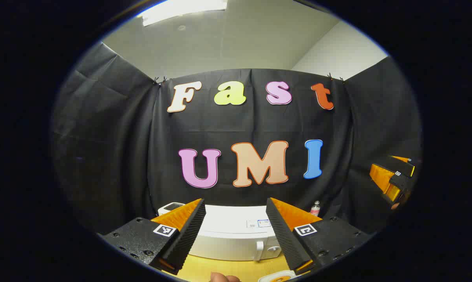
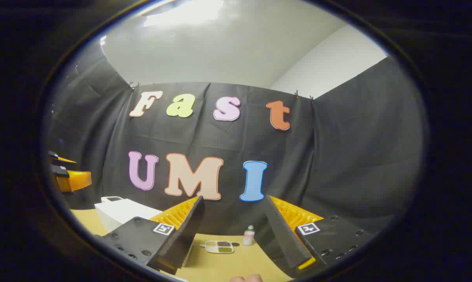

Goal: Open the microwave oven with the left hand, put the food in, and close the microwave oven.

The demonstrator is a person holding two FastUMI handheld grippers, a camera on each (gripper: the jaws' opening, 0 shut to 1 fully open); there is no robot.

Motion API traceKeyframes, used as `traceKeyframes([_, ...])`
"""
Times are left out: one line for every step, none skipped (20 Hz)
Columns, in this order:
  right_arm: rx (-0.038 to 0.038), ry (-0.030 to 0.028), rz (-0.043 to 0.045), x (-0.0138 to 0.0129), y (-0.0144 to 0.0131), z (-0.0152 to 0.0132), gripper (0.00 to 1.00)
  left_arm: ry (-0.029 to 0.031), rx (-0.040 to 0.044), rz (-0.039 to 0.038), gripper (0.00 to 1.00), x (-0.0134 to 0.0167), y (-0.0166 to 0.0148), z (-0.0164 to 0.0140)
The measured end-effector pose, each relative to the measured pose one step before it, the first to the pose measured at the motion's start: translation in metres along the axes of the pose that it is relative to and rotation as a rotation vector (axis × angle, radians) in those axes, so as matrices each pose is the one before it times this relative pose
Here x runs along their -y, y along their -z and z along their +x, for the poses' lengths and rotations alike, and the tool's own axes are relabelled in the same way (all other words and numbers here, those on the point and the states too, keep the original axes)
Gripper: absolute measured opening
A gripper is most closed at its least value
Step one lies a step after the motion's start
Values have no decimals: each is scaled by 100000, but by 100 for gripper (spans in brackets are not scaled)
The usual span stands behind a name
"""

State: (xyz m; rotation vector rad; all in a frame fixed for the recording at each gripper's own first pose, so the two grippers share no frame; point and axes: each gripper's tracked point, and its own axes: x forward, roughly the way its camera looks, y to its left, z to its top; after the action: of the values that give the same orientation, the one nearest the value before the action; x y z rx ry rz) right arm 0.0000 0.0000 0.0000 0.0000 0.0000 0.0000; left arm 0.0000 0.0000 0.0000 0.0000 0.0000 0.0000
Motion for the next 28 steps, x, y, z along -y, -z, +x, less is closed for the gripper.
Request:
traceKeyframes([-572, 208, 955, 22, 48, 94, 97, -171, -114, 307, 94, 4, -226, 76])
traceKeyframes([-519, -145, 1057, 14, 126, -46, 97, 98, -295, 369, 94, 73, -14, -59])
traceKeyframes([-624, 56, 451, 27, 20, -73, 97, 309, -246, 207, 94, 60, -58, 19])
traceKeyframes([-254, 309, -191, 167, 73, 61, 97, 312, -176, 411, 94, 142, -18, 103])
traceKeyframes([283, 221, -1020, -5, -117, 15, 97, 76, -325, 628, 94, -12, -10, 28])
traceKeyframes([411, 424, -1402, -30, -152, -69, 96, -303, -432, -78, 94, -83, 139, -54])
traceKeyframes([101, 47, -1299, -97, -72, 16, 96, -177, 280, -1286, 93, -121, -187, 109])
traceKeyframes([-545, -72, -818, -135, 117, -198, 96, 167, -505, -1491, 93, 174, 20, 9])
traceKeyframes([-822, -265, -93, -69, 102, -70, 96, 88, -641, -881, 94, 60, 87, 40])
traceKeyframes([-929, -625, 387, -19, 47, -89, 96, -266, -643, -145, 92, -152, 126, 58])
traceKeyframes([-797, -709, 844, -111, -47, -49, 96, -261, -132, 132, 94, -103, -104, 34])
traceKeyframes([-701, -485, 891, -27, 66, -101, 97, -15, -214, 398, 94, 21, 101, 102])
traceKeyframes([-709, -75, 722, 41, 152, 7, 97, -22, -293, 477, 94, 15, 99, 25])
traceKeyframes([-805, 2, 602, -20, 170, 35, 97, -104, -62, 415, 94, -109, 57, -43])
traceKeyframes([-918, -182, 665, 14, 122, 39, 97, -106, -26, 91, 94, 20, -30, -2])
traceKeyframes([-923, -90, 706, -73, 254, 84, 97, 74, -144, -191, 94, 46, 74, -107])
traceKeyframes([-639, 80, 632, 8, 114, 147, 97, 41, -174, -78, 94, 35, 90, 109])
traceKeyframes([-221, 166, 460, 107, -5, 61, 98, 52, -425, 153, 94, 61, 211, 109])
traceKeyframes([-109, 5, 198, 55, -37, 0, 97, 117, -130, 272, 94, 30, 44, 85])
traceKeyframes([227, -263, -134, -42, 44, 50, 97, -24, -252, 325, 94, 8, 155, -20])
traceKeyframes([182, 110, -651, 15, 25, -31, 97, 25, -16, -103, 94, 3, 75, 99])
traceKeyframes([130, -29, -489, -87, 38, -12, 97, 69, -392, -72, 94, 2, 144, 109])
traceKeyframes([-119, -184, -71, -69, -28, 32, 97, 98, -544, -129, 94, -20, 271, 156])
traceKeyframes([-169, -28, 272, -8, 136, 36, 97, 163, -289, -284, 94, 173, 394, 63])
traceKeyframes([-211, -93, 541, -18, 16, 17, 97, 140, -287, -287, 93, 63, 541, 248])
traceKeyframes([47, 116, 657, 64, -20, -38, 97, 216, -593, -47, 94, 66, 867, 309])
traceKeyframes([235, 319, 540, 173, -137, 0, 97, 326, -1368, -13, 94, 185, 1195, 457])
traceKeyframes([332, 86, 42, 102, -75, -56, 97, 563, -1322, -159, 94, 142, 1228, 289])
